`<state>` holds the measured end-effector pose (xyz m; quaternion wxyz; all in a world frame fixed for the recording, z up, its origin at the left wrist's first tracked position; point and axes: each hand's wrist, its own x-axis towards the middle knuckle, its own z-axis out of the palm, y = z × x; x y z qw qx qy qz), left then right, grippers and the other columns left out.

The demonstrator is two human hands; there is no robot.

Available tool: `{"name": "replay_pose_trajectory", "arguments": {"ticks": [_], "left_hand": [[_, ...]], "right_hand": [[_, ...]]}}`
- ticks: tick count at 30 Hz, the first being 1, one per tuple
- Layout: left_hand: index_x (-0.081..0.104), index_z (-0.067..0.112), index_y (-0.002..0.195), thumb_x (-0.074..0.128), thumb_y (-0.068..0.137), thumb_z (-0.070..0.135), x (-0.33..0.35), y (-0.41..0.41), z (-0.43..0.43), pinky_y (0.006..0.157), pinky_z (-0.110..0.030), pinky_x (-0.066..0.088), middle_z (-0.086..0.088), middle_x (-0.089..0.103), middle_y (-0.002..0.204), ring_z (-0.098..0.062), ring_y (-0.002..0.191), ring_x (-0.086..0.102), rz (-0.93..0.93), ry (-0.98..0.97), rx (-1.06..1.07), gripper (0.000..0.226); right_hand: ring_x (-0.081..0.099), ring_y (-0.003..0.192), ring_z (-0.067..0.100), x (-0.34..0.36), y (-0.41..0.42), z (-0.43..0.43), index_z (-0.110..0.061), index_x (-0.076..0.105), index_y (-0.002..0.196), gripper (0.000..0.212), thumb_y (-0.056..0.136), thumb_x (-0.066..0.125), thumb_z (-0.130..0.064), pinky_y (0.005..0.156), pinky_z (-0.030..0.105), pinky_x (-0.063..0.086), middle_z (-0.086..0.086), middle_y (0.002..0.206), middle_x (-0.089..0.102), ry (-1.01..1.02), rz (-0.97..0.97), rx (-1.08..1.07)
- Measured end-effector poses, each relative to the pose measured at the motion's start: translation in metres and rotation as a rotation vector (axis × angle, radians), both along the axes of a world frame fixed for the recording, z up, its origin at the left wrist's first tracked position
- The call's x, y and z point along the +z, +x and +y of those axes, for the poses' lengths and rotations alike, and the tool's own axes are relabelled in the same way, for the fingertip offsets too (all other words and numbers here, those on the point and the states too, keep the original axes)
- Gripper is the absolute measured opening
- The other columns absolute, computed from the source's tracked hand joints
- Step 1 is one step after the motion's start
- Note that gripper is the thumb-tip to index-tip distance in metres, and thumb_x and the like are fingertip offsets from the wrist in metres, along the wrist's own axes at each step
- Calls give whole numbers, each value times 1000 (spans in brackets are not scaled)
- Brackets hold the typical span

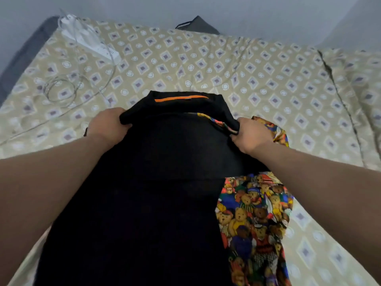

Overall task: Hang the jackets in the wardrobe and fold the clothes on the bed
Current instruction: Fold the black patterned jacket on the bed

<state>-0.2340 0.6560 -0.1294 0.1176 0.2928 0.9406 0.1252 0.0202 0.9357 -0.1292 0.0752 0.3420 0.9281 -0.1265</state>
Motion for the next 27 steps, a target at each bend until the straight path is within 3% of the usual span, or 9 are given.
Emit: {"name": "replay_pose_trajectory", "arguments": {"ticks": [2, 5, 8, 12, 15, 18, 21, 24, 27], "left_hand": [[54, 16, 74, 58, 87, 25, 19, 15, -21, 50, -29, 32, -1, 56, 69, -17, 63, 52, 29, 66, -21, 16], [56, 20, 88, 63, 82, 25, 44, 34, -59, 51, -26, 33, 3, 57, 72, -12, 62, 50, 15, 98, -110, 10], [54, 20, 92, 64, 83, 27, 55, 52, -96, 52, -30, 33, 4, 52, 67, -22, 60, 49, 80, 4, -214, 15], [50, 21, 87, 71, 77, 26, 59, 88, -140, 49, -29, 33, 10, 41, 59, -19, 53, 40, 121, -114, -343, 23], [45, 26, 84, 71, 76, 34, 54, 117, -169, 47, -27, 32, 8, 47, 59, -17, 52, 44, 118, -259, -399, 28], [45, 25, 79, 69, 78, 36, 49, 144, -192, 46, -27, 31, 9, 50, 57, -13, 50, 48, 82, -279, -443, 26], [45, 26, 82, 65, 79, 41, 48, 167, -215, 48, -28, 37, 10, 53, 60, -11, 54, 51, 59, -304, -425, 25], [42, 29, 80, 67, 78, 40, 52, 193, -235, 46, -26, 36, 11, 51, 58, -8, 52, 49, 88, -288, -420, 28], [41, 28, 78, 74, 72, 24, 53, 219, -261, 45, -26, 32, 14, 47, 60, -10, 52, 48, 123, -178, -410, 33]], "right_hand": [[59, 84, 30, 18, 22, -13, -26, 50, 92, 17, 84, 64, -31, 65, 36, 48, -1, 81, 55, -21, -5, 74], [58, 81, 30, 45, 54, -26, -24, 48, 88, 21, 79, 66, -26, 55, 31, 38, -3, 74, 51, -47, -46, 197], [59, 85, 34, 62, 84, -51, -17, 53, 94, 25, 77, 67, -28, 60, 35, 44, 3, 83, 49, 95, -119, 309], [61, 91, 34, 65, 114, -104, -14, 58, 109, 35, 81, 65, -34, 60, 33, 36, 10, 100, 56, 289, -259, 399], [60, 75, 26, 63, 139, -135, -17, 54, 90, 19, 81, 62, -32, 52, 29, 28, 4, 88, 57, 294, -355, 409], [38, 52, 16, 63, 162, -157, -21, 35, 66, 29, 77, 61, -30, 45, 27, 23, -2, 68, 48, 224, -394, 301], [42, 60, 21, 59, 186, -176, -19, 38, 72, 26, 78, 60, -30, 52, 29, 33, -1, 70, 46, 187, -334, 251], [41, 62, 24, 58, 217, -191, -21, 38, 86, 27, 80, 62, -32, 46, 28, 24, -3, 72, 35, 262, -245, 241], [42, 51, 26, 58, 253, -205, -16, 42, 78, 37, 65, 76, -19, 44, 24, 17, 0, 66, 38, 351, -72, 335]]}}
